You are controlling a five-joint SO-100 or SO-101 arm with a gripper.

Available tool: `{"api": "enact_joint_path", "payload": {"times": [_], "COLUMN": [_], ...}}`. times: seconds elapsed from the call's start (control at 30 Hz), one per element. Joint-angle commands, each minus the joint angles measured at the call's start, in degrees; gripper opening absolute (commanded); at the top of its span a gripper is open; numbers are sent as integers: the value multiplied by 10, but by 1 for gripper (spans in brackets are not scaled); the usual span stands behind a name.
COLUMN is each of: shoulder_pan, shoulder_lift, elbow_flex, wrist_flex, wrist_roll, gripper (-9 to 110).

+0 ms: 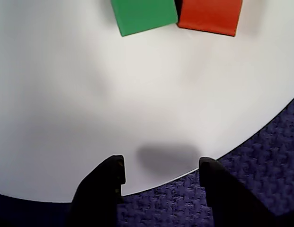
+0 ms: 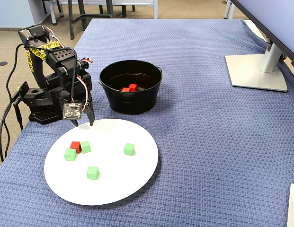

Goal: Pick up the red cubes from the white plate and place them in the black recipient

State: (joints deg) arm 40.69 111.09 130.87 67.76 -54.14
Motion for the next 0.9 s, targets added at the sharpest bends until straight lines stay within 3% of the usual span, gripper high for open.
{"api": "enact_joint_path", "payload": {"times": [0.0, 0.57, 0.87], "shoulder_pan": [31, 126, 146], "shoulder_lift": [-4, -86, -134], "elbow_flex": [-45, -69, -112], "wrist_flex": [12, -98, -93], "wrist_roll": [-28, -119, -139], "gripper": [11, 18, 20]}}
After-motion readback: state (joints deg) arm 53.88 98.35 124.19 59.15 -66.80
